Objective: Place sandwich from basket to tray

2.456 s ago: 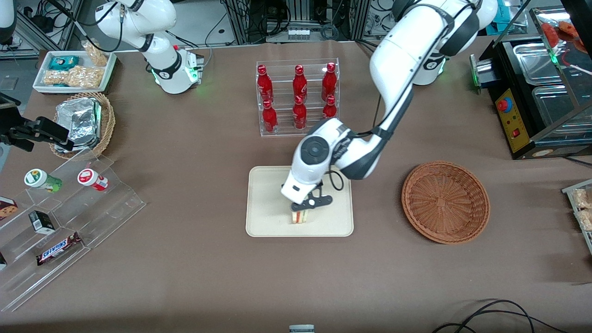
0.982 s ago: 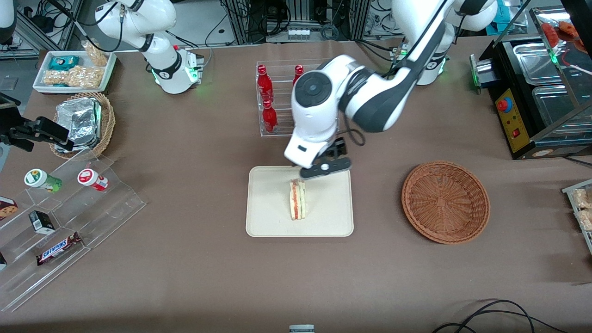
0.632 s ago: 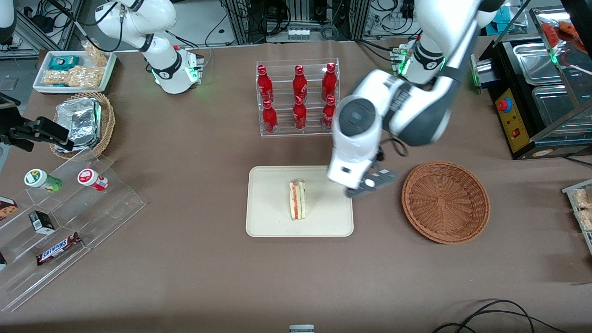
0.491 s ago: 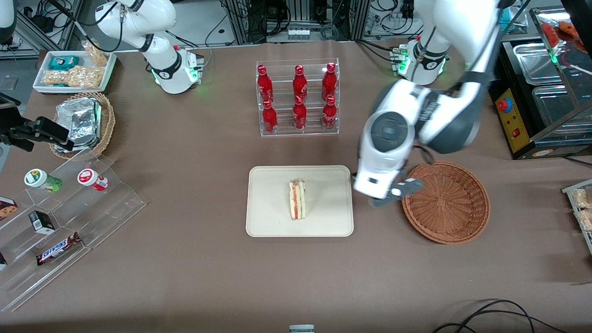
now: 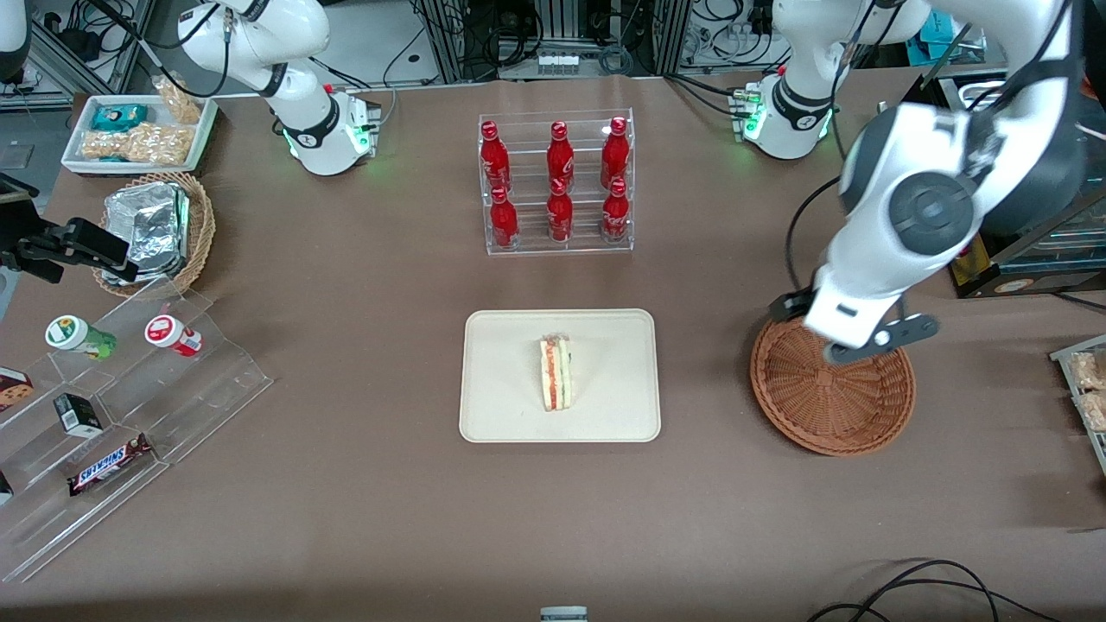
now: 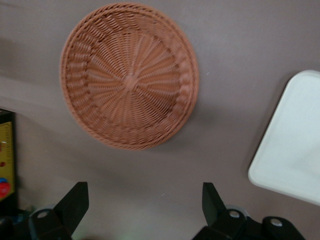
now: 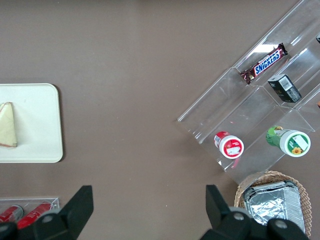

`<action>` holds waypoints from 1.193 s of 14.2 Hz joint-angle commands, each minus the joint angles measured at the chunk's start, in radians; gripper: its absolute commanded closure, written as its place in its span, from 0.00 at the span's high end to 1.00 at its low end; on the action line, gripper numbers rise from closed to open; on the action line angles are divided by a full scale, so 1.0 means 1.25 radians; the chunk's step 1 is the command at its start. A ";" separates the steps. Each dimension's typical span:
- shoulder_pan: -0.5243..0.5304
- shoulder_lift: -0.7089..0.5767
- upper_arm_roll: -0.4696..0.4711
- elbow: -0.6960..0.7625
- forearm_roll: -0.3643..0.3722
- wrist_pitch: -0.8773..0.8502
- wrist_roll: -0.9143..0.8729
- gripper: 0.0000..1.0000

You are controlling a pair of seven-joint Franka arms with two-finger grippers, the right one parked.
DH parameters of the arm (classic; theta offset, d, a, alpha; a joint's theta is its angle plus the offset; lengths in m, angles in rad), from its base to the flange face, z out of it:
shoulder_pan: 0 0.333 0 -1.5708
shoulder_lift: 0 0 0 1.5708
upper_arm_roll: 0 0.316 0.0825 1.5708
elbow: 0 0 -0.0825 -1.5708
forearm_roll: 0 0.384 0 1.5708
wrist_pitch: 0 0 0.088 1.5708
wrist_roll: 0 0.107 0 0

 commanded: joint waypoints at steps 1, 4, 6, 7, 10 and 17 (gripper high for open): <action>0.047 -0.085 -0.006 -0.047 -0.023 -0.046 0.106 1.00; 0.108 -0.125 -0.007 -0.047 -0.075 -0.064 0.229 1.00; 0.134 -0.131 -0.007 -0.043 -0.089 -0.060 0.310 1.00; 0.136 -0.140 -0.005 -0.042 -0.089 -0.058 0.339 1.00; 0.125 -0.161 0.051 -0.034 -0.089 -0.057 0.406 1.00; 0.098 -0.144 0.072 0.020 -0.034 -0.034 0.433 1.00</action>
